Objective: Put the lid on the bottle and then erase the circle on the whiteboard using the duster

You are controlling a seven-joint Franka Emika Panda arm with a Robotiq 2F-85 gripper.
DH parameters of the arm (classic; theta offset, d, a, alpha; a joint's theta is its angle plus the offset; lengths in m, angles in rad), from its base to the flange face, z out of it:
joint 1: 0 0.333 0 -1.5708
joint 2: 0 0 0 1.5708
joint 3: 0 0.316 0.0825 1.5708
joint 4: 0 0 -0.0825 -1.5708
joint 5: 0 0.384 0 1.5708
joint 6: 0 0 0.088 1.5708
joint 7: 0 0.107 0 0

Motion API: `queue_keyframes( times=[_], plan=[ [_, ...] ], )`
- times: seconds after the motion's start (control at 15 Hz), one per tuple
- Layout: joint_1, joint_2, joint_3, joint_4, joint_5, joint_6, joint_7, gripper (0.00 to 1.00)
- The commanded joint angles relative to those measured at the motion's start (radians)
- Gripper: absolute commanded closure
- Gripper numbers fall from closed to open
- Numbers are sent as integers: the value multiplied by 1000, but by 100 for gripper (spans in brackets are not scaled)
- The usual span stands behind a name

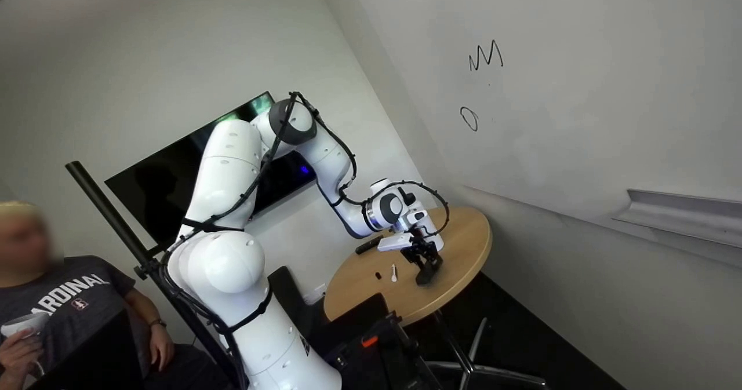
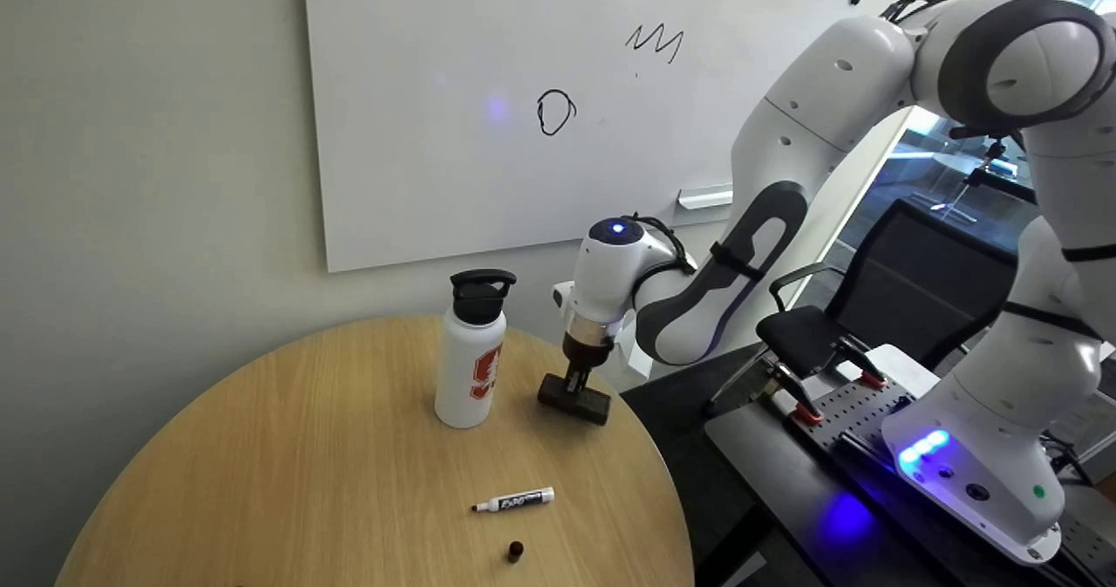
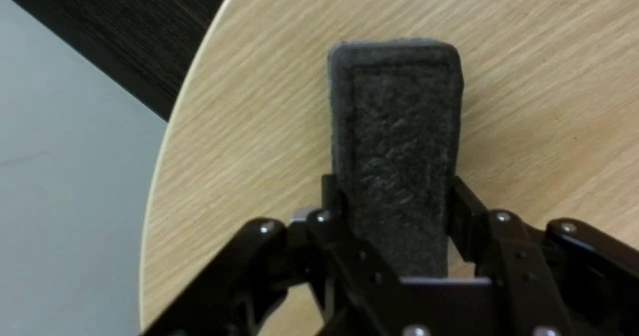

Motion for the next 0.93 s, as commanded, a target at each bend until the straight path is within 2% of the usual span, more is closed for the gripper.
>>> queue_keyframes(
  times=[0.0, 0.13, 0.33, 0.47, 0.6, 0.67, 0.73, 0.8, 0.87],
  plan=[
    [119, -182, -117, -168, -2, -23, 155, 73],
    [208, -270, -201, -242, -19, -29, 258, 73],
    [370, -382, -379, -345, -103, -12, 439, 73],
    [487, -429, -510, -375, -229, -23, 593, 73],
    [556, -457, -589, -376, -367, -67, 723, 73],
    [515, -471, -533, -370, -367, -127, 688, 73],
    [449, -482, -440, -364, -315, -216, 619, 73],
    [433, -440, -456, -341, -385, -127, 697, 48],
    [404, -452, -407, -341, -381, -179, 691, 48]
  ],
)
